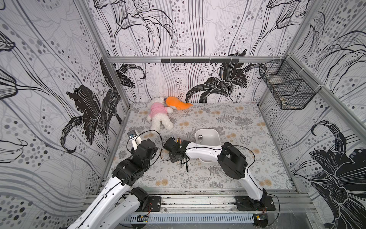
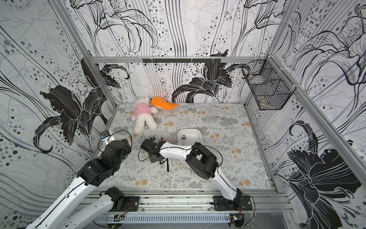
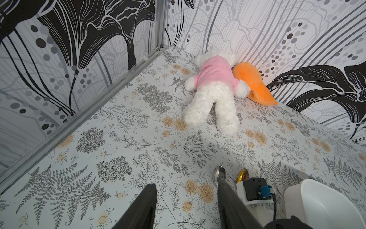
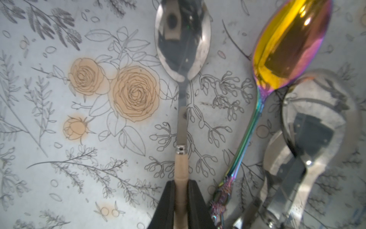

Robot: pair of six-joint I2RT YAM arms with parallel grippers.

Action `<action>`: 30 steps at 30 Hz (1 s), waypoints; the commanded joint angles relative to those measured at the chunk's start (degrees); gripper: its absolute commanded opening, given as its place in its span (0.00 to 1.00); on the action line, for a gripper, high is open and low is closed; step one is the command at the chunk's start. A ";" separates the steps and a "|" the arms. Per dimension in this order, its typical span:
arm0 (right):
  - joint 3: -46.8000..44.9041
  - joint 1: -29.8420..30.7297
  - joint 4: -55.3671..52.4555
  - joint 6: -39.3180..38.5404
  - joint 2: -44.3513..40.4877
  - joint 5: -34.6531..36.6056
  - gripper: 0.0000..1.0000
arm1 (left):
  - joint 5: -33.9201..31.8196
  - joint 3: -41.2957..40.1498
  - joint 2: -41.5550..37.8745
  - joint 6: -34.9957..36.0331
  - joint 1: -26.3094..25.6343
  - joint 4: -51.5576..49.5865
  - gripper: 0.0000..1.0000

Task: Put the spoon into the storage box
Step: Pick up the spoon from the center of the board, then place the spoon in the storage box.

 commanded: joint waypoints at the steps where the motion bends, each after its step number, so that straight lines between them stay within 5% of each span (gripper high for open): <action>1: 2.16 0.21 -0.22 -0.55 -2.50 0.82 0.06 | -0.06 -0.09 -0.57 0.63 0.29 1.08 0.55; 8: -1.23 -1.69 0.57 -2.83 -10.32 1.80 0.06 | 0.29 -0.19 -0.74 0.54 0.25 1.18 0.55; 15: -14.39 -9.35 2.15 -3.57 -24.23 1.90 0.06 | 1.18 -0.29 -0.52 0.67 0.25 1.60 0.56; 21: -27.12 -15.83 2.55 -5.77 -35.88 -0.44 0.06 | 9.66 -2.74 -0.73 0.69 0.25 5.78 0.56; 30: -40.22 -20.92 7.77 -4.16 -38.97 -4.33 0.06 | 11.43 -1.69 4.29 1.57 0.27 5.95 0.56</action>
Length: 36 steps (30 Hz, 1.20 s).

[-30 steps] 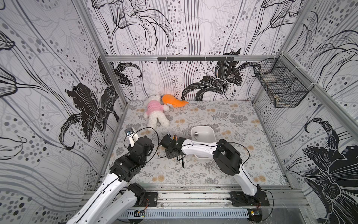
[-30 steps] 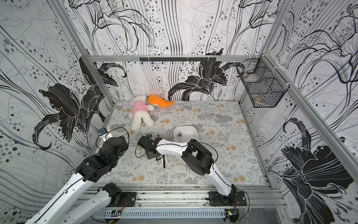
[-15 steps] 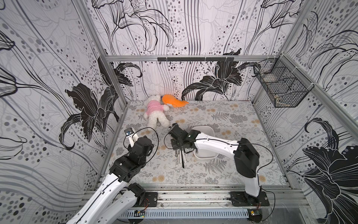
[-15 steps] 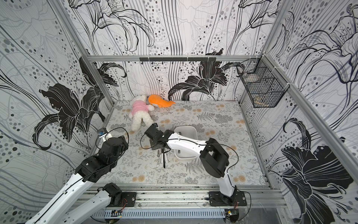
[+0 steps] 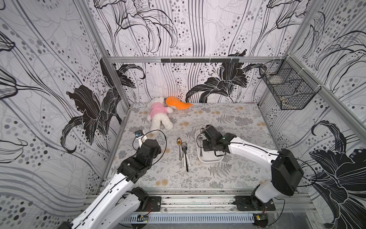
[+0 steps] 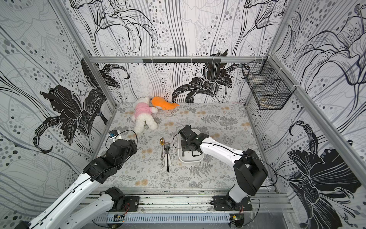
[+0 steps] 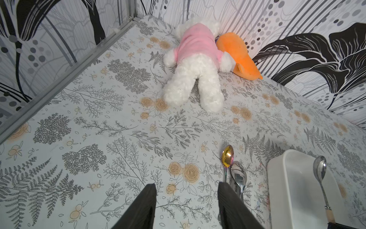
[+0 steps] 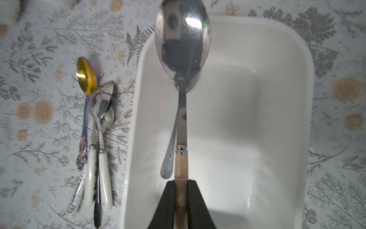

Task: Put the spoon into the storage box
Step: Place the spoon in the storage box.

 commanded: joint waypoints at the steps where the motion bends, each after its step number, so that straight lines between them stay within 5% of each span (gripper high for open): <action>1: -3.37 -2.16 3.93 0.12 0.01 -3.79 0.06 | 1.56 0.22 0.21 1.35 0.29 2.41 0.56; 22: -0.36 -6.07 9.36 0.10 13.76 -7.21 0.08 | 0.61 0.60 2.81 1.73 0.24 1.97 0.57; 36: 0.59 -6.07 7.82 -2.29 10.44 -6.29 0.33 | 6.05 -1.17 8.50 -1.16 0.12 7.79 0.57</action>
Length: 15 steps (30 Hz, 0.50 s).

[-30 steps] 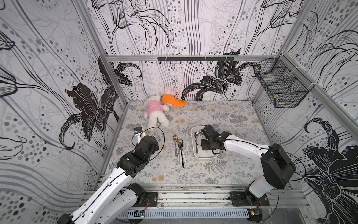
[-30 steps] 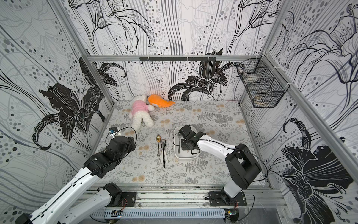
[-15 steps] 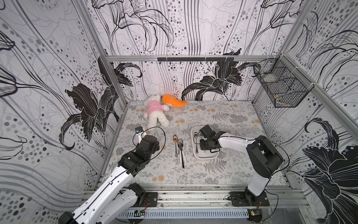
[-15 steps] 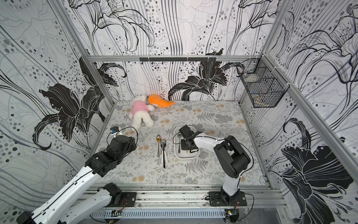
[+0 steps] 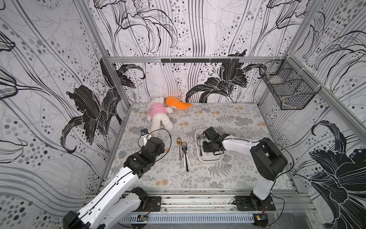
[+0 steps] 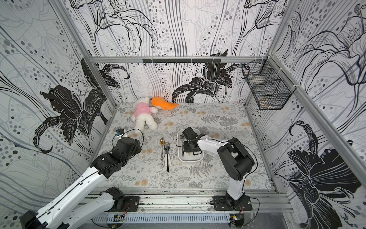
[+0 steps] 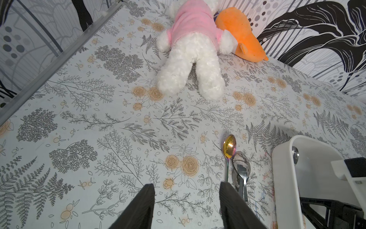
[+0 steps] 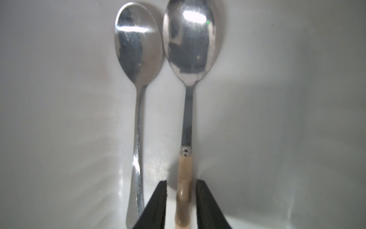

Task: Put the spoon into the storage box
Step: Place the spoon in the storage box.

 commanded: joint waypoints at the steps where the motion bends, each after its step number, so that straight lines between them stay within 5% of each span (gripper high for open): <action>1: 1.33 -0.25 -1.51 -1.98 -3.35 1.45 0.34 | 4.05 -1.24 3.95 -1.70 -0.26 6.53 0.57; 8: -3.53 -0.90 4.43 -6.84 -14.00 8.90 0.38 | 3.48 1.99 21.30 -2.38 -6.39 11.49 0.56; 15: -13.38 -3.31 13.86 -8.07 -23.36 17.85 0.38 | 5.70 7.69 37.35 -1.68 -7.04 14.79 0.52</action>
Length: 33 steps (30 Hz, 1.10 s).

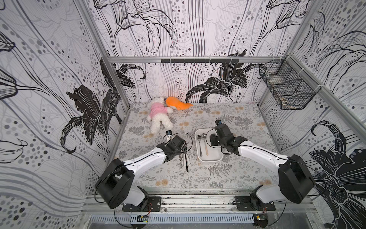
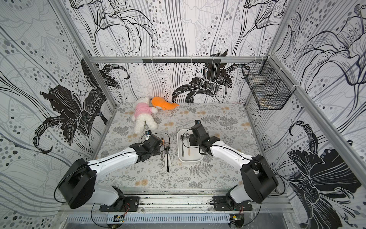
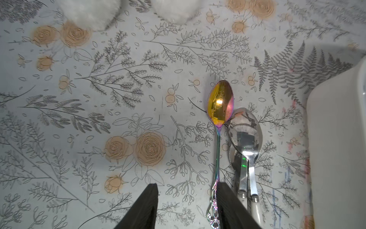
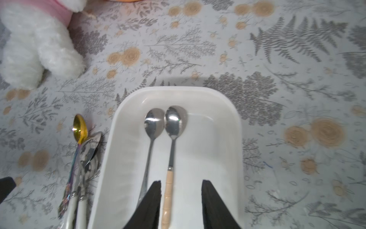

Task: Put the spoon into the storage box
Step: Place the spoon in the storage box, then pick up the spoon from the center of the board.

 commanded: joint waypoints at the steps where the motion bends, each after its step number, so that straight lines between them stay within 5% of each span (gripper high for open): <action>1: -4.39 -0.39 4.87 -1.62 -3.73 7.77 0.38 | 0.91 3.87 4.55 0.07 -0.12 3.50 0.50; 9: -10.77 -0.44 9.86 -1.18 -10.59 9.85 0.38 | 2.25 8.98 13.73 1.30 -0.29 3.40 0.42; 33: -12.08 -0.44 10.40 0.57 -9.90 10.21 0.37 | 1.77 8.54 19.77 2.65 1.12 3.56 0.21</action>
